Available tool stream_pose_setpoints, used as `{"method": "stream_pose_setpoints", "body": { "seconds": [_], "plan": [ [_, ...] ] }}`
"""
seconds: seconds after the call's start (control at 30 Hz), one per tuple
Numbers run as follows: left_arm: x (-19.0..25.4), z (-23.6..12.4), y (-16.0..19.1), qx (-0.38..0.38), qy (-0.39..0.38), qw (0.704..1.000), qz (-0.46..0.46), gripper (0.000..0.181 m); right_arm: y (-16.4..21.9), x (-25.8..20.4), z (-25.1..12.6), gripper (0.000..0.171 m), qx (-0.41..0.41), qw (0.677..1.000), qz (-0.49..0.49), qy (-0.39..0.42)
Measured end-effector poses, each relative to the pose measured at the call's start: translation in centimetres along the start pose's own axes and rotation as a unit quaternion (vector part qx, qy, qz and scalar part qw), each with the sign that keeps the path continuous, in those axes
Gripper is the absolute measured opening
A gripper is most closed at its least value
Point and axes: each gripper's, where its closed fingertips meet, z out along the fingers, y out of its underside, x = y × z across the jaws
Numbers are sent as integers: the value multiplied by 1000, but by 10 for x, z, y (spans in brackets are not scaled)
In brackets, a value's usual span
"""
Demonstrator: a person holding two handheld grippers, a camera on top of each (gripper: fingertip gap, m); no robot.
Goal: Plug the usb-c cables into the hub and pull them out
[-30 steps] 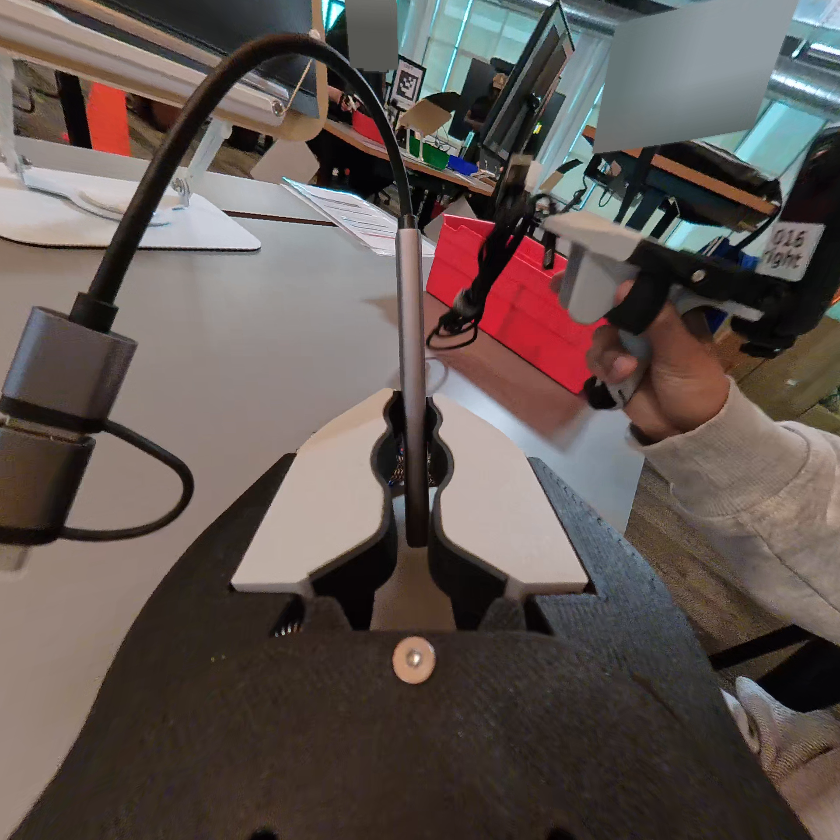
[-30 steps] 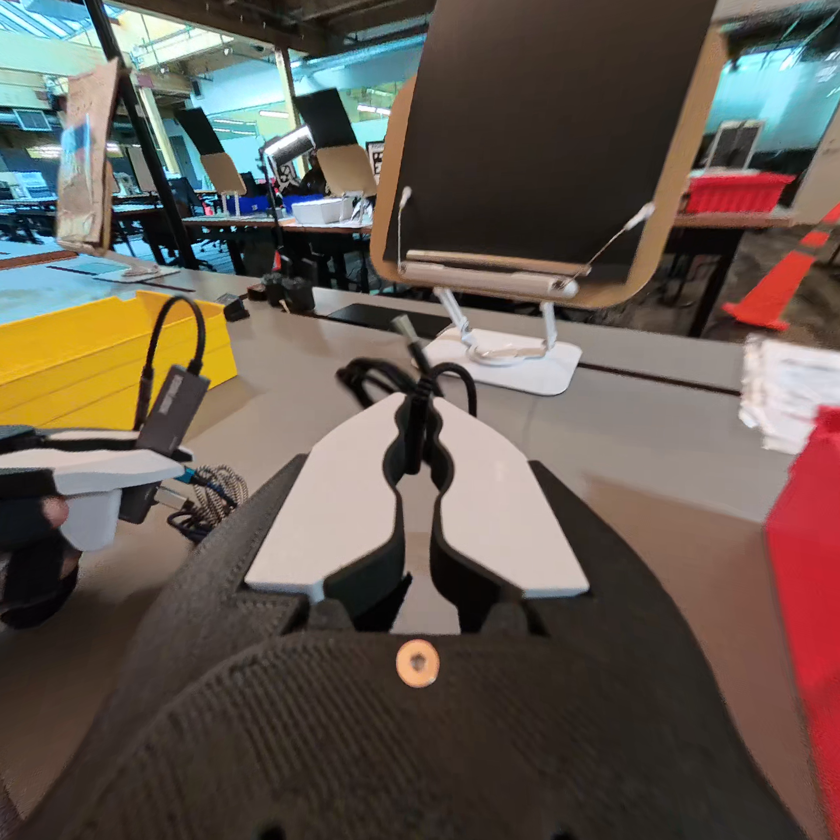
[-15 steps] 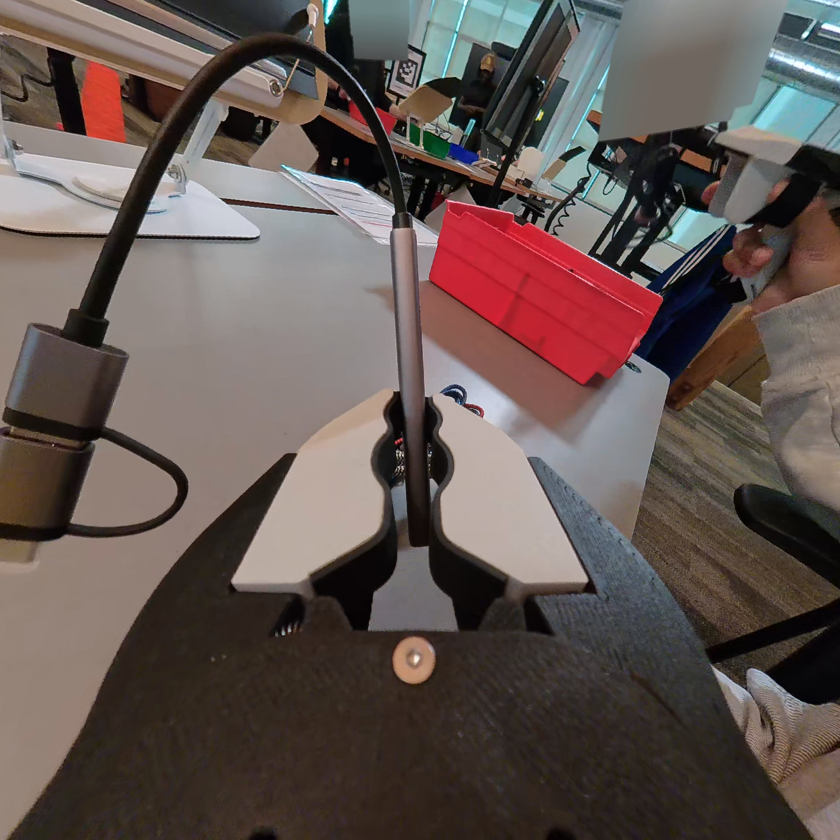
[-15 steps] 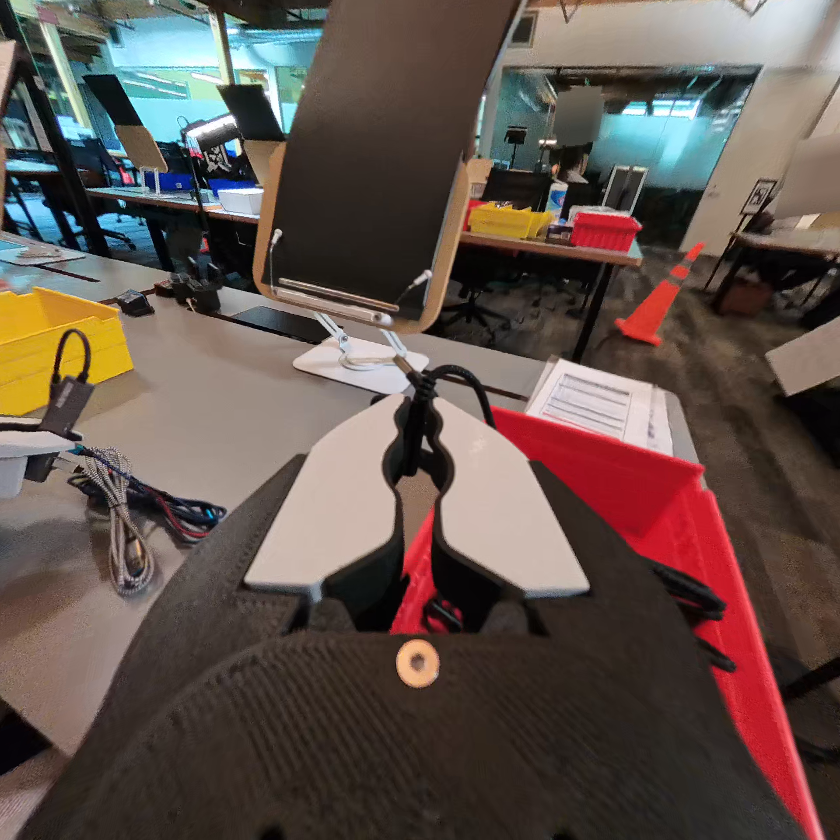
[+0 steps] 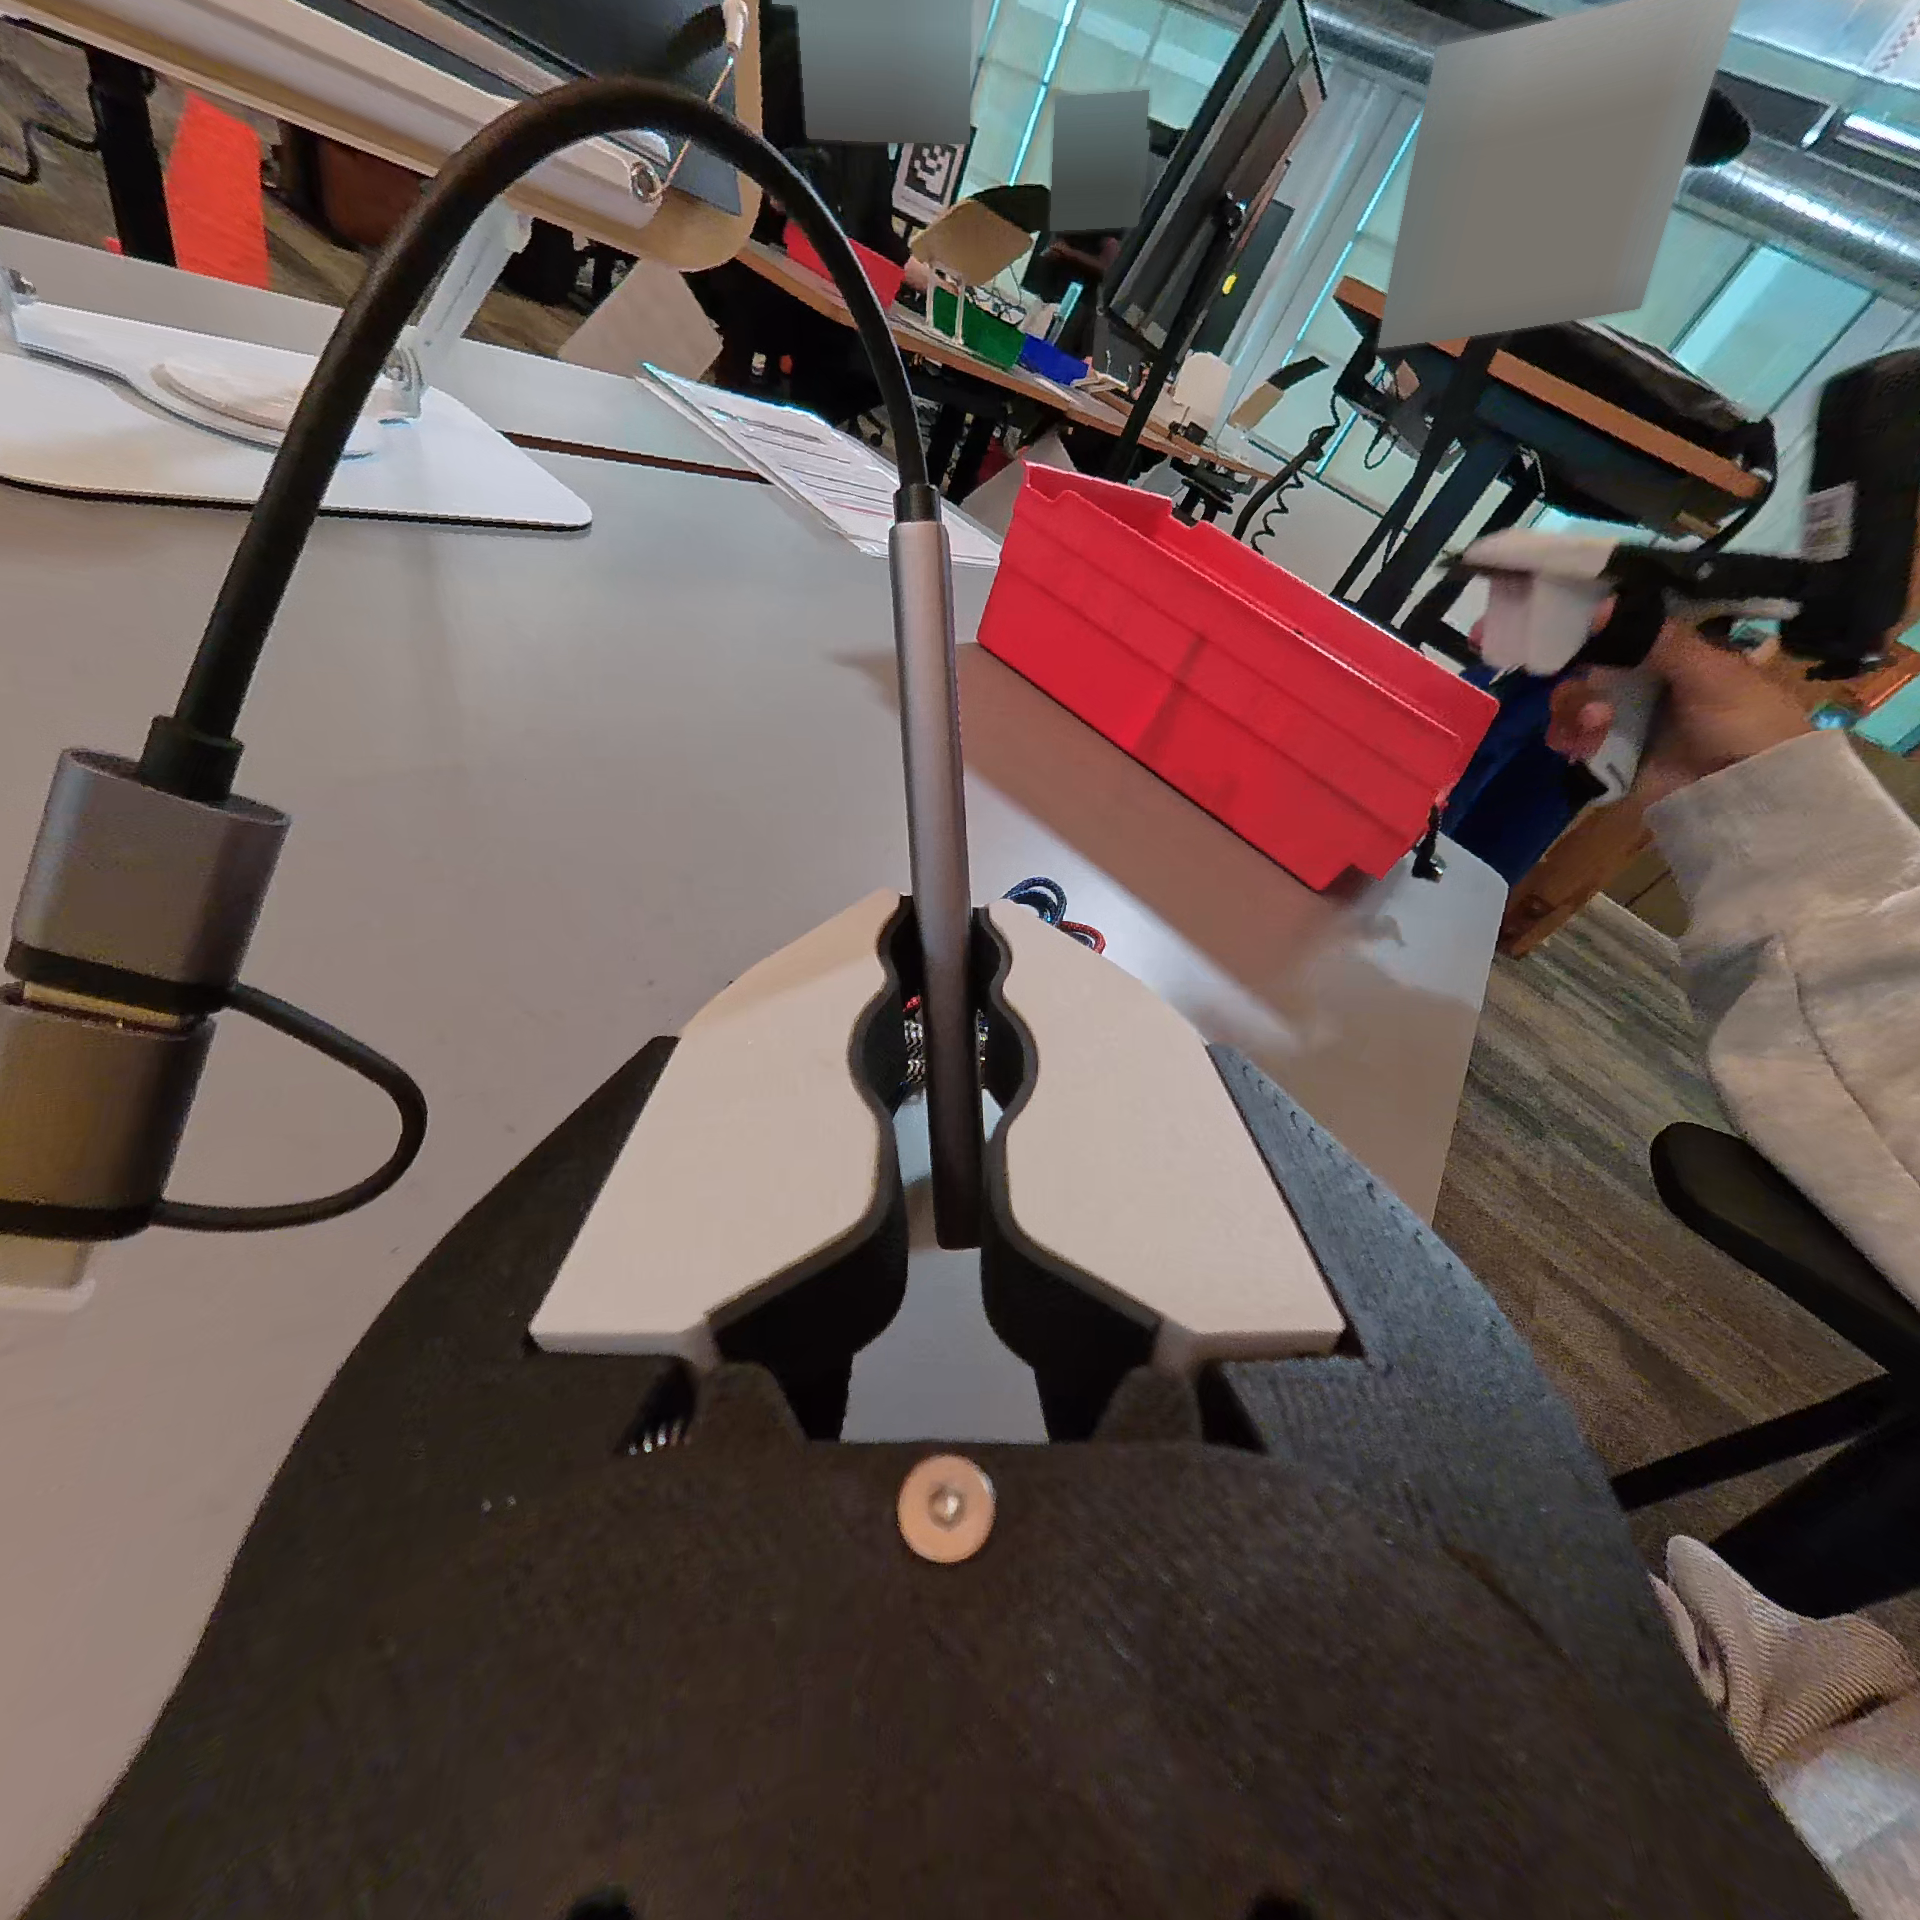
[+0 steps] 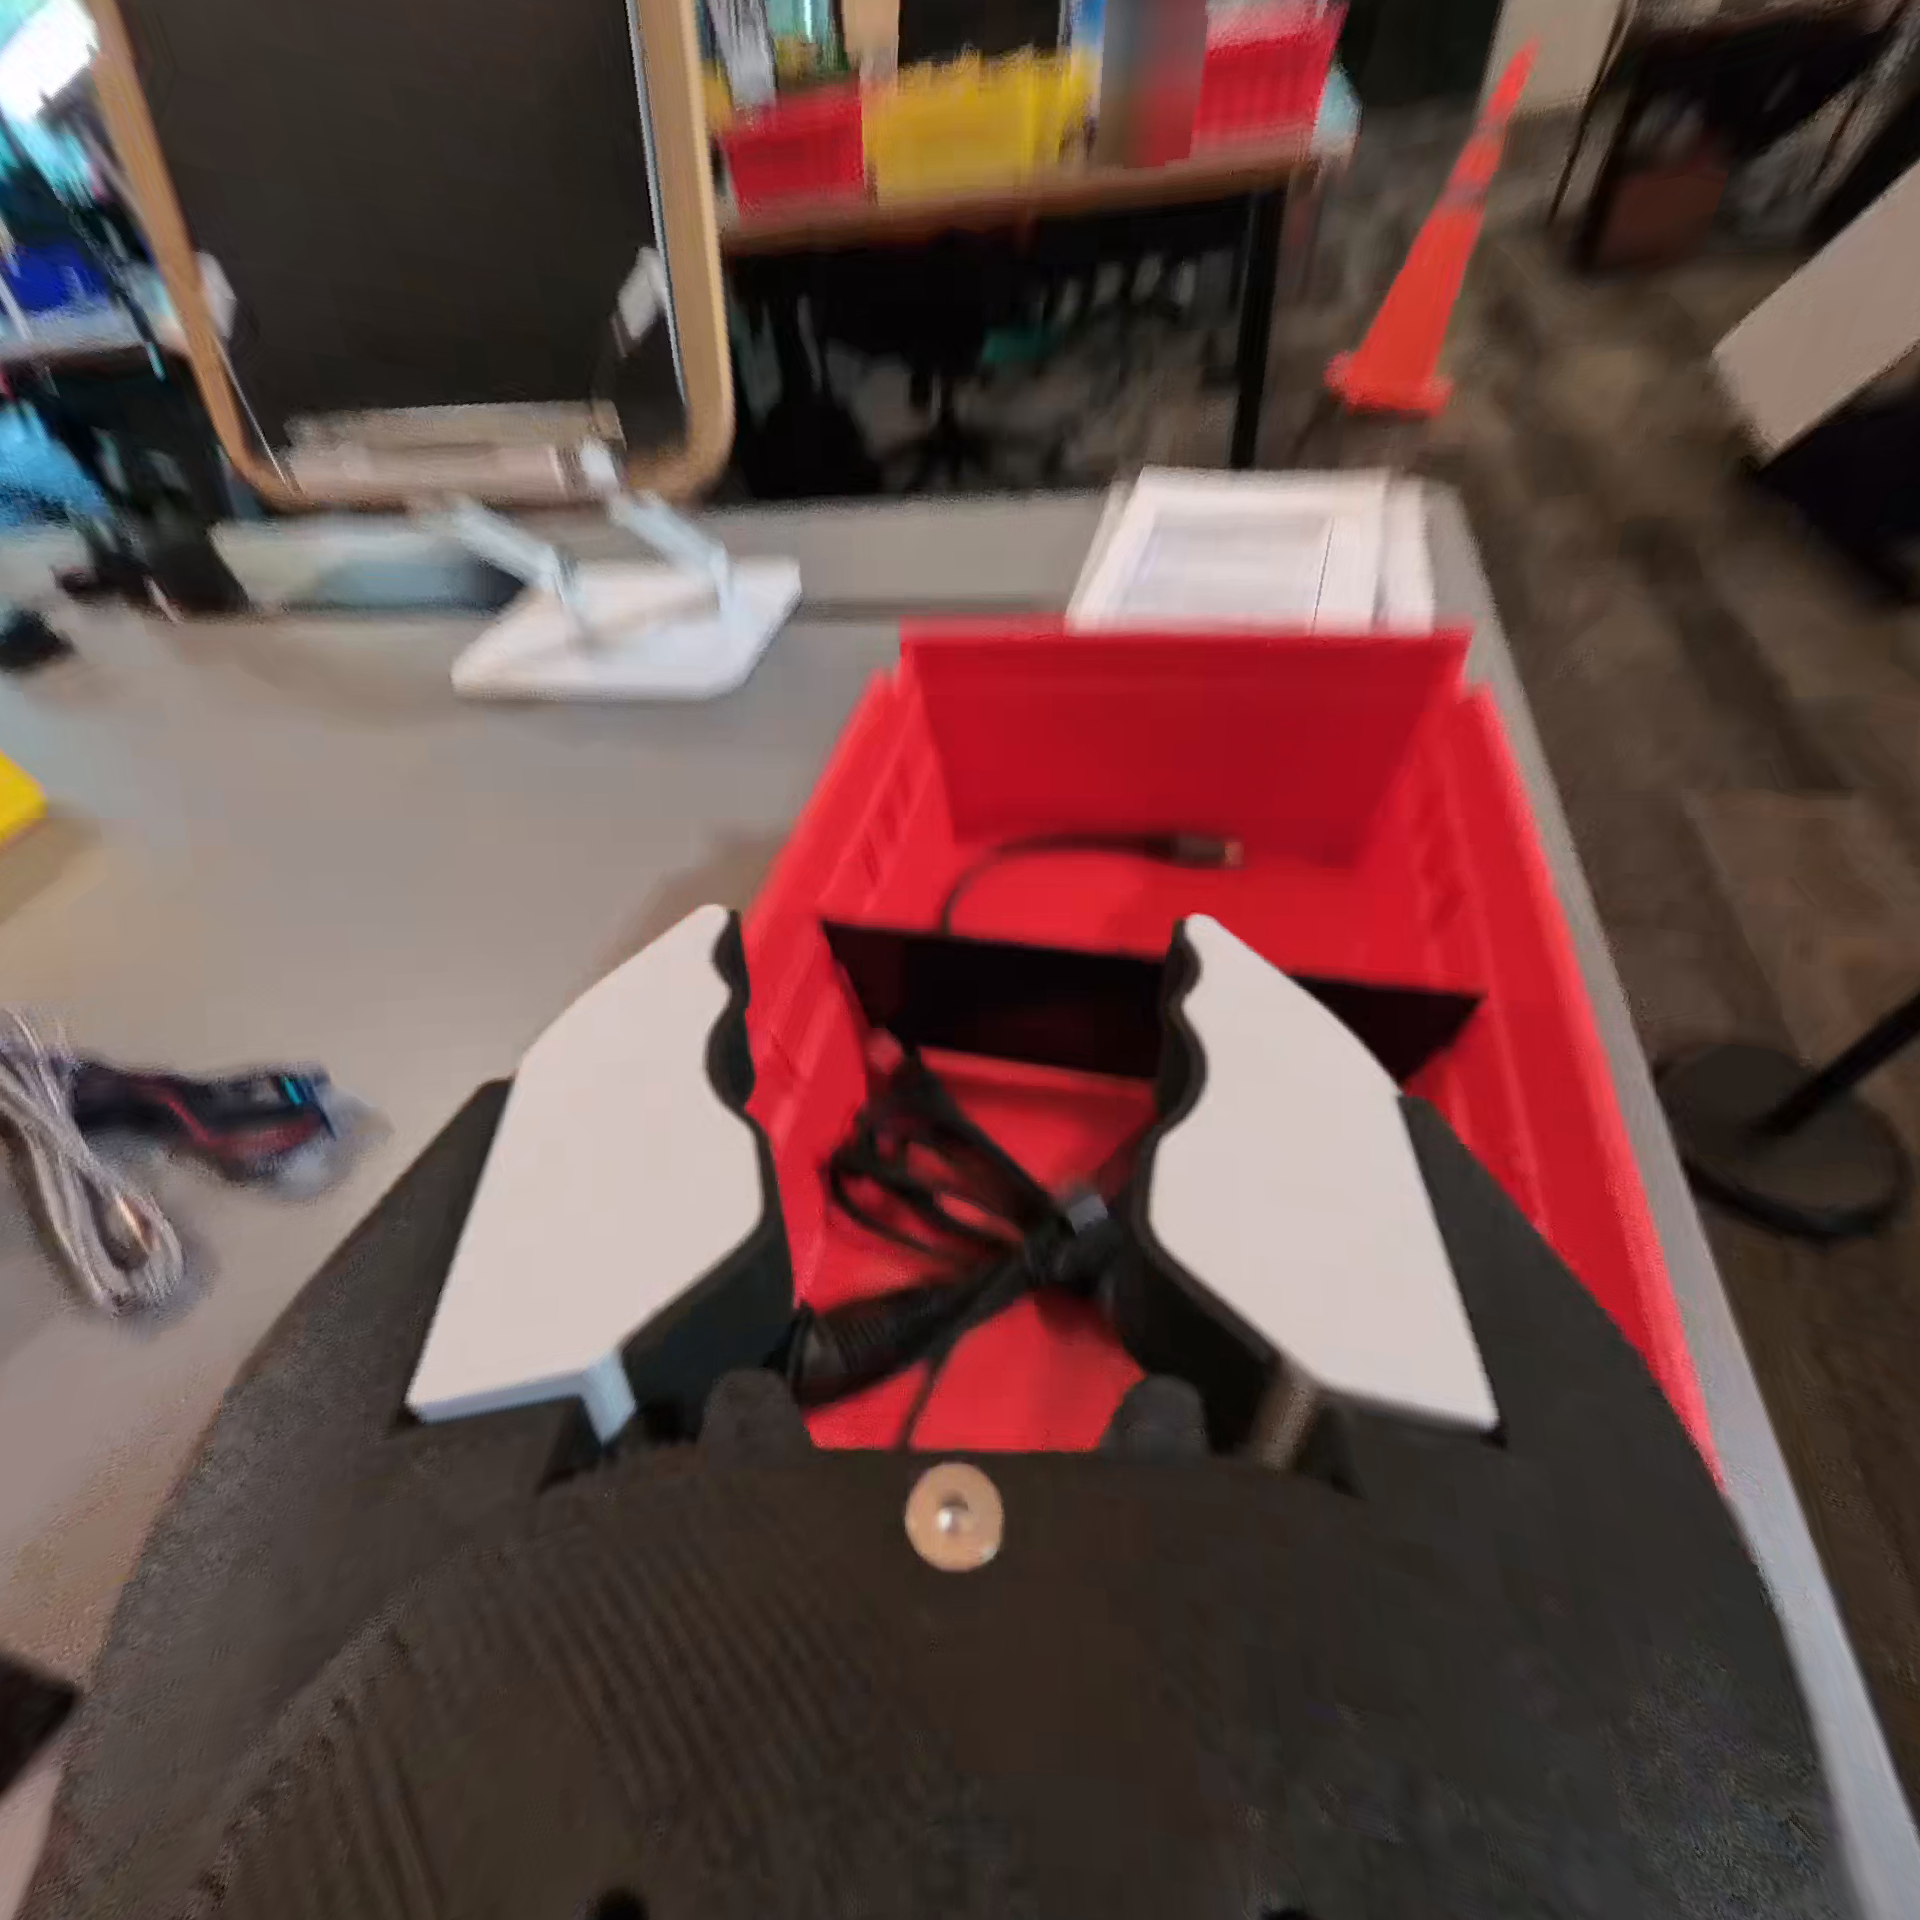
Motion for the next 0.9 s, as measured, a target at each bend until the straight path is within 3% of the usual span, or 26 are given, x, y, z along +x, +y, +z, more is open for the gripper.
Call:
{"method": "stream_pose_setpoints", "body": {
  "seconds": [0.1,0.2,0.37,0.47,0.57,0.73,0.9],
  "plan": [
    [-1,0,0,0,0,1000,-4,8,-62,-60,-12,58,132,988,20,-75],
    [-3,0,0,2,-1,1000,-14,7,-74,-161,1,54,147,965,18,-217],
    [-6,-4,-1,2,-12,1000,-4,8,5,-321,46,51,61,932,-32,-355],
    [-6,-10,-2,3,-11,1000,1,8,64,-387,57,51,15,914,-52,-402],
    [-4,-18,-2,9,0,1000,-14,8,96,-427,58,55,-12,900,-103,-424],
    [-2,-27,-1,55,-4,995,-85,7,117,-444,70,60,-16,890,-187,-415],
    [-15,-42,-8,118,-3,980,-160,7,121,-452,80,57,-62,868,-94,-483]
  ]
}}
